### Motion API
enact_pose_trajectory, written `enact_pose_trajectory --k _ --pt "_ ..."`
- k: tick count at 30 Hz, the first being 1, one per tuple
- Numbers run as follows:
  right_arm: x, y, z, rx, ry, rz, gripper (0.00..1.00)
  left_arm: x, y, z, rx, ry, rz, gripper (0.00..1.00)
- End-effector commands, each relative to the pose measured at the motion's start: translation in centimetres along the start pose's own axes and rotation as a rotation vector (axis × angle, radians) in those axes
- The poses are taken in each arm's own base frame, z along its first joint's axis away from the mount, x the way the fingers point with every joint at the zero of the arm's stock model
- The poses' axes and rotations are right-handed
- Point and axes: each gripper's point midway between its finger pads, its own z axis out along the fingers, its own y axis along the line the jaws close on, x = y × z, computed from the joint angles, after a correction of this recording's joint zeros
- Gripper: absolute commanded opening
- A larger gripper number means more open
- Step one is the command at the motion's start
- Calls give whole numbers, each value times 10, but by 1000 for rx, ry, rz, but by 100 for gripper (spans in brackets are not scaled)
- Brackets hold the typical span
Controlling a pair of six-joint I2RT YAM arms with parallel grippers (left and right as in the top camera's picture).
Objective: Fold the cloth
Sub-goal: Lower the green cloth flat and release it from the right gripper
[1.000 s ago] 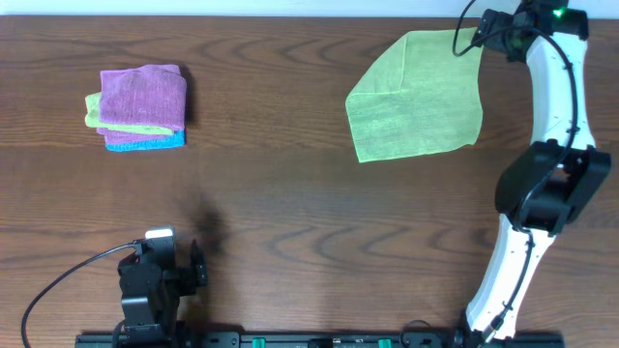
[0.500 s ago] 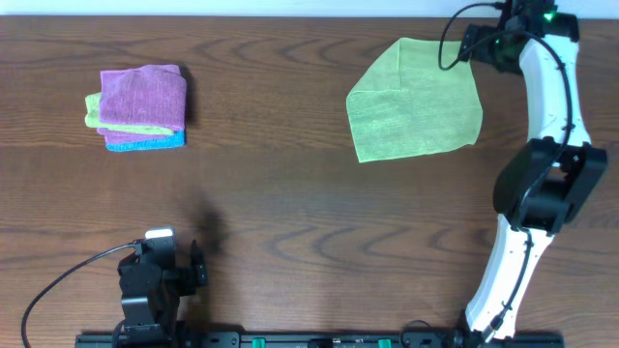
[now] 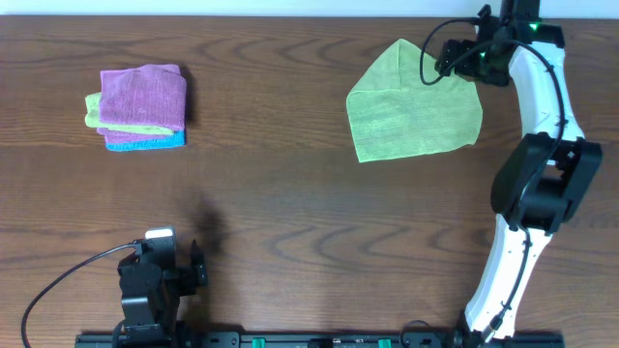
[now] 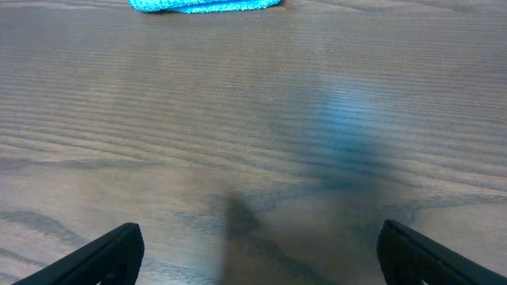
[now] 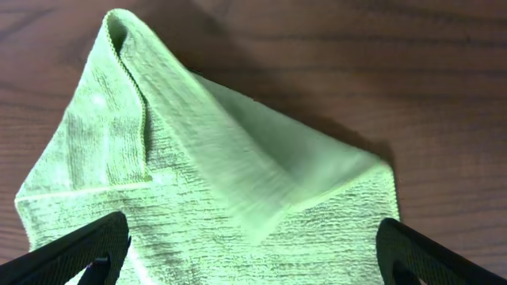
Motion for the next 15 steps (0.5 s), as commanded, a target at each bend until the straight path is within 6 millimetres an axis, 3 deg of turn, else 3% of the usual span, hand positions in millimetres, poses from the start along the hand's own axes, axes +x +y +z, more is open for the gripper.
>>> enact_pose_trajectory --k 1,3,7,12,15 --pt "-5 -22 -1 174 -23 -6 99 10 2 4 -13 27 13 95" --pt "-14 -23 -2 216 -62 -22 99 10 2 4 -13 27 13 95" --pt "-30 -5 0 176 -128 -47 99 10 2 4 -13 27 13 96" --pt "-16 5 3 152 -72 -54 99 10 2 4 -13 27 13 95" --pt "-7 14 5 87 -36 -49 90 10 2 4 -13 27 13 95"
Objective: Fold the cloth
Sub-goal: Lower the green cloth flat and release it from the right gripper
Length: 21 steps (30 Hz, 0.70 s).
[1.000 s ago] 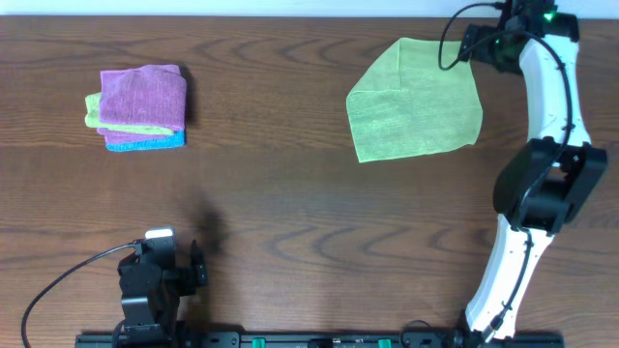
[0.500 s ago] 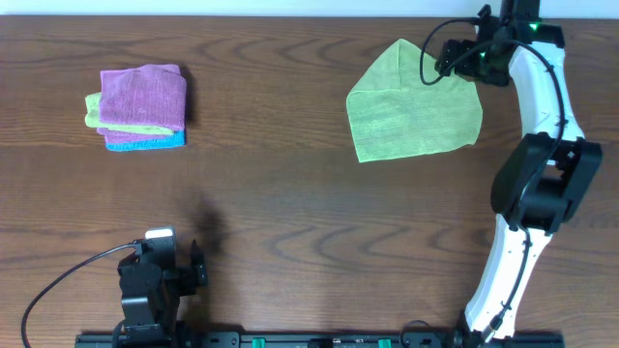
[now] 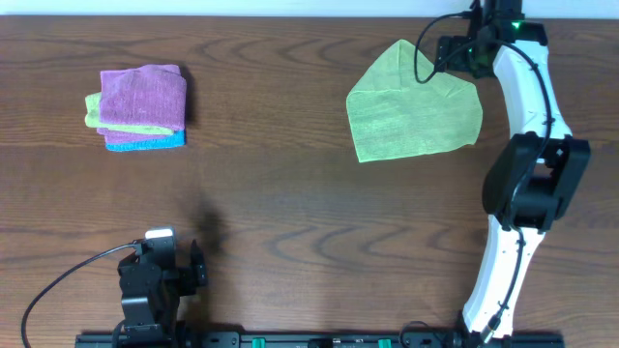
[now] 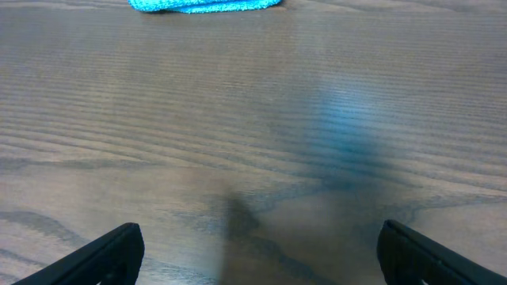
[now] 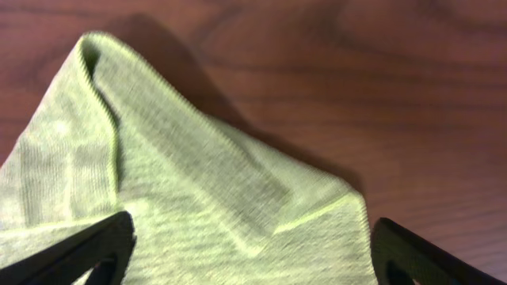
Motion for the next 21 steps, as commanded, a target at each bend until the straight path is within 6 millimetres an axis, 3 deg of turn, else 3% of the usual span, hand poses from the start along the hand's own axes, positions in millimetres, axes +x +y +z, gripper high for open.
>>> enact_pose_trajectory --k 1,6,14,21 --pt "3 11 0 -66 12 7 86 10 2 4 -13 27 13 96" --pt "14 8 12 -81 56 43 80 10 2 4 -13 27 13 95" --pt "45 17 53 -165 166 102 73 10 2 4 -13 27 13 95" --pt "46 18 62 -171 166 123 61 10 2 4 -13 27 13 95"
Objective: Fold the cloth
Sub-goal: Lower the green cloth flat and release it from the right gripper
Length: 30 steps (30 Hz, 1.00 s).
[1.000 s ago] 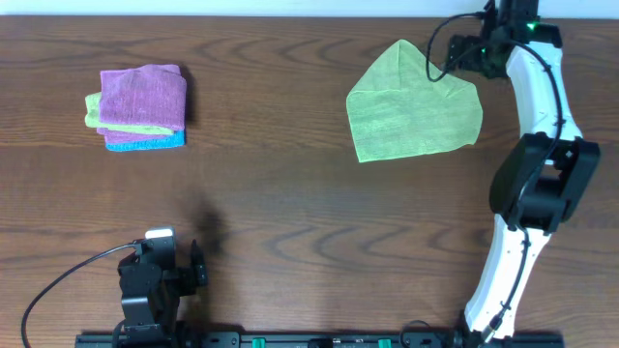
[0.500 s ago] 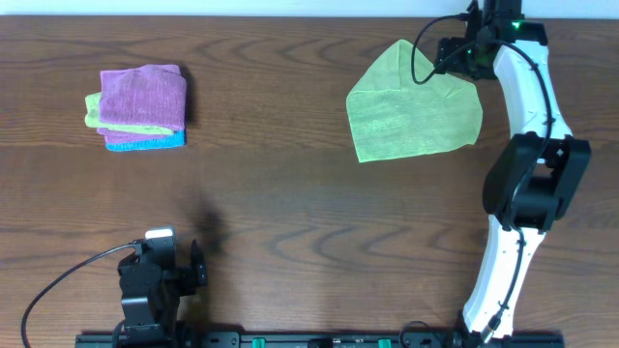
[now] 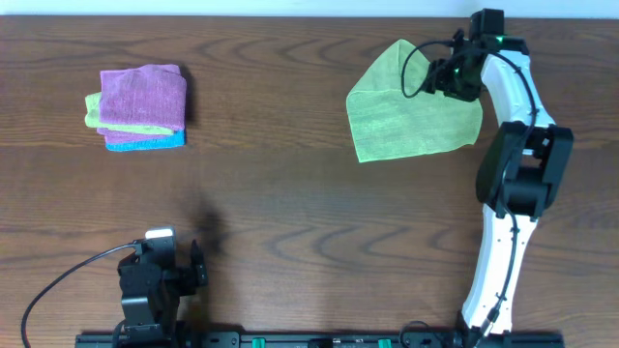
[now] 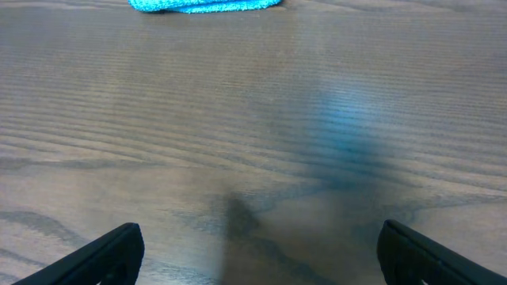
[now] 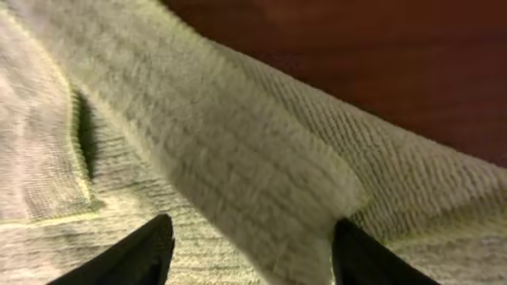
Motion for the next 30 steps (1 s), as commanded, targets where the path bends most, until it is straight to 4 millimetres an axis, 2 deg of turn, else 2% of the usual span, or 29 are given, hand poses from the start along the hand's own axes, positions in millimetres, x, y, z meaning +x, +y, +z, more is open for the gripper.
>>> enact_pose_trajectory --k 1,5,10,16,25,30 --pt "-2 2 -1 -23 -8 27 58 10 2 4 -13 27 13 95" --pt "-2 3 -1 -24 -9 33 45 10 2 4 -13 27 13 96" --pt "-6 4 -1 -24 -24 27 22 10 2 4 -13 27 13 95" --pt "-17 -9 -4 40 -66 23 6 10 2 4 -13 27 13 95" --pt "-52 -21 -13 129 -207 -19 1 10 2 4 -13 27 13 95" --pt "-82 -24 -22 163 -335 -32 1 10 2 4 -13 27 13 95"
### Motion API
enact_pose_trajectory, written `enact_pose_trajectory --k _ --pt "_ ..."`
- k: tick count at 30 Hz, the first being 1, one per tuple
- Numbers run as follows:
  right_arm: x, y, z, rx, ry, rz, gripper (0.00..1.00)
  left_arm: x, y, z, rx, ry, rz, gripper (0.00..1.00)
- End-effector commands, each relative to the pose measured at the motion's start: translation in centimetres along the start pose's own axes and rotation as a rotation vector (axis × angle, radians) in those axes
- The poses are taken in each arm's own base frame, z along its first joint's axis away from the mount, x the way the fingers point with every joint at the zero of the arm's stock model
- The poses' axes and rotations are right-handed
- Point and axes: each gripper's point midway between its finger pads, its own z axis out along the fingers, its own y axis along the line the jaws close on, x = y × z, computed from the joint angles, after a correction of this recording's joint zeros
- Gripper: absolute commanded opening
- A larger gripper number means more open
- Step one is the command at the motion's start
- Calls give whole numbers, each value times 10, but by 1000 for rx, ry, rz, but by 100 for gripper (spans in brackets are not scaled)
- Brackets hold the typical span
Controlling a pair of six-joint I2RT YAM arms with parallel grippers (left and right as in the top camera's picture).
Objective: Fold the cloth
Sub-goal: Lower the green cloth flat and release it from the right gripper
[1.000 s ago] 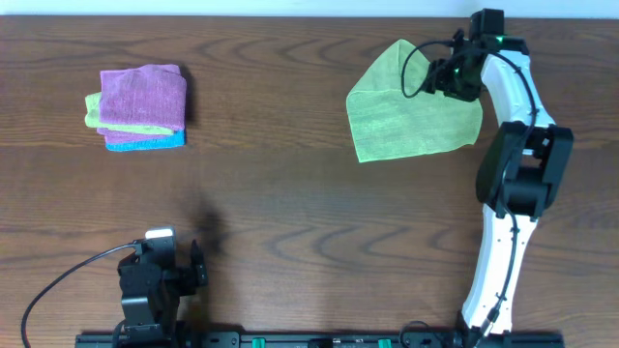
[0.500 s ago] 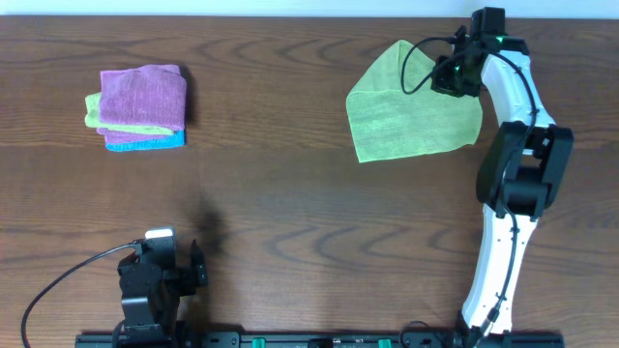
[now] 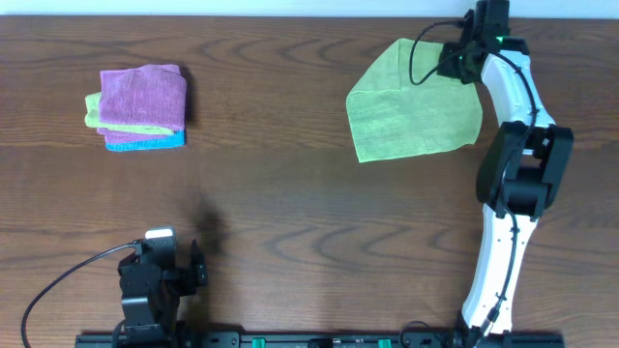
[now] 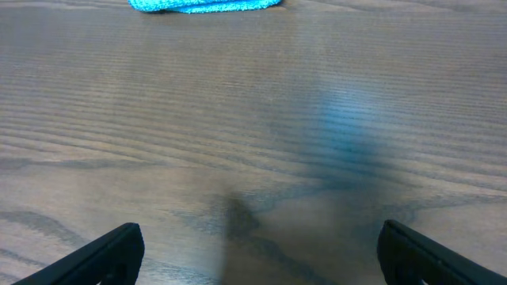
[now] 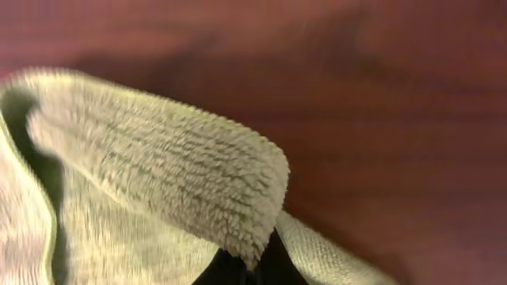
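The green cloth lies partly folded at the table's far right, its top corner pointing away from me. My right gripper is at the cloth's upper right corner and is shut on a fold of it; in the right wrist view the fluffy green cloth curls over the dark fingers. My left gripper rests low over bare wood near the front left, open, with nothing between its fingertips.
A stack of folded cloths, purple on top with yellow-green and blue beneath, sits at the far left; its blue edge shows in the left wrist view. The table's far edge runs just behind the right gripper.
My right gripper was open, low on the green cloth's upper right corner; now it is shut on that corner, which stands raised. The left arm has not moved.
My right gripper hung open above the green cloth's upper right part, then nearer its folded flap, then down on the fabric with jaws apart. Now it grips that corner. The left arm and the stack stayed still throughout.
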Motion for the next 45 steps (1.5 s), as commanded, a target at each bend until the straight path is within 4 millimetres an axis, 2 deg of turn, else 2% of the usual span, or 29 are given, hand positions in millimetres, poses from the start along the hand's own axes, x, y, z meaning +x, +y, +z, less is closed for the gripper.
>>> enact_pose_trajectory --k 1,5,6,7,9,10,11,16,22,25,27,29,31,34,37,40,42,45 --pt "-26 -9 -8 53 -92 -12 1 10 2 4 -13 27 13 95" --pt "-48 -13 -11 85 -185 -13 3 10 2 4 -13 27 13 95" --pt "-53 -15 -12 98 -206 -13 8 10 2 4 -13 27 13 95" --pt "-58 -17 -14 111 -225 -12 23 10 2 4 -13 27 13 95" --pt "-64 -18 -15 127 -251 -13 71 10 2 4 -13 27 13 95" --pt "-65 -18 -16 128 -257 -22 88 10 2 4 -13 27 13 95" --pt "-66 -17 -16 128 -259 -32 99 10 2 4 -13 27 13 96" --pt "-65 -14 -16 158 -261 -45 99 10 2 4 -13 27 13 95" --pt "-74 -21 -37 278 -296 -43 99 10 2 4 -13 27 13 95" --pt "-61 -23 -34 278 -239 -17 99 10 2 4 -13 27 13 95" --pt "-44 -31 -33 318 -169 -21 99 10 2 4 -13 27 13 95" --pt "-36 -49 -38 430 -147 -22 99 10 2 4 -13 27 13 96" --pt "-36 -60 -46 533 -153 -29 99 10 2 4 -13 27 13 95" --pt "-39 -65 -51 589 -153 -79 99 10 2 4 -13 27 13 95" --pt "-37 -62 -50 579 -144 -92 99 10 2 4 -13 27 13 95" --pt "-30 -50 -50 517 -104 -106 99 10 2 4 -13 27 13 95" --pt "-20 -37 -58 436 -46 -106 99 10 2 4 -13 27 13 96" --pt "-9 -27 -84 363 11 -55 99 10 2 4 -13 27 13 95"
